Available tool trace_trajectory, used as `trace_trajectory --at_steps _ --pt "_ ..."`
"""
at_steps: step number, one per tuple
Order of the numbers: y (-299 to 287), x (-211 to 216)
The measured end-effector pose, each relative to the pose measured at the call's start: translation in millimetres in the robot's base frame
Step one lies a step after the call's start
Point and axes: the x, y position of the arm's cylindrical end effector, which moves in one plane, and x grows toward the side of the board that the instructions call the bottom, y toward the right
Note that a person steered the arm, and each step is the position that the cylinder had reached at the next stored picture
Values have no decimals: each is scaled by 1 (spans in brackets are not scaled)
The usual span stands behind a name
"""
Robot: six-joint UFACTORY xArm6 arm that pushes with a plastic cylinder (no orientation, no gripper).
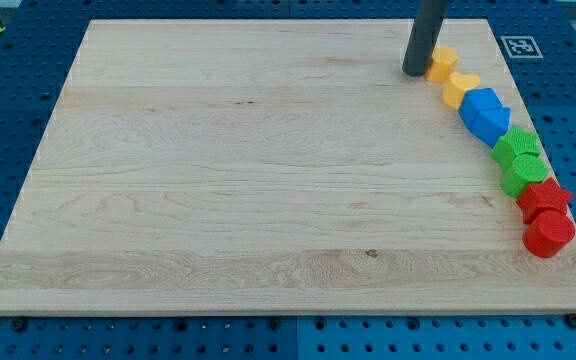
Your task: Drag the hexagon into the top side of the yellow heart
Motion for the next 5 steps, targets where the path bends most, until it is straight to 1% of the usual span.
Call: trace_trajectory --at_steps 1,3,4,5 --pt "-17 -7" --pt "-17 -7" --pt "-17 -16" --pt "0 -14"
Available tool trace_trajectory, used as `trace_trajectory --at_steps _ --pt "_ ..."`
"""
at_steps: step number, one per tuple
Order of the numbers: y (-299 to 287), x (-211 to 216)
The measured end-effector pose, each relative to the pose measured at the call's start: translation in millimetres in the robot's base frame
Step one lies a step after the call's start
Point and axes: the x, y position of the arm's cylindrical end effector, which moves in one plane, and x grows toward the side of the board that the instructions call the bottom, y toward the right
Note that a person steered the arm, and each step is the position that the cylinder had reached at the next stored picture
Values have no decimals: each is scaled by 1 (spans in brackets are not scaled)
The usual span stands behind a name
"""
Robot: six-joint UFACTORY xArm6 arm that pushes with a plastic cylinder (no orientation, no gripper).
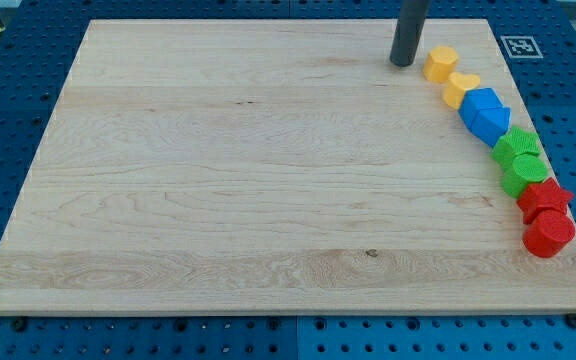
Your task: Drag the hexagon into the top side of the yellow heart
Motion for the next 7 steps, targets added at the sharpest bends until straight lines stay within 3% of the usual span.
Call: trace_trajectory --at_steps 1,3,5,7 --pt "17 15" --pt "15 -20" --pt "57 -6" --pt "59 2"
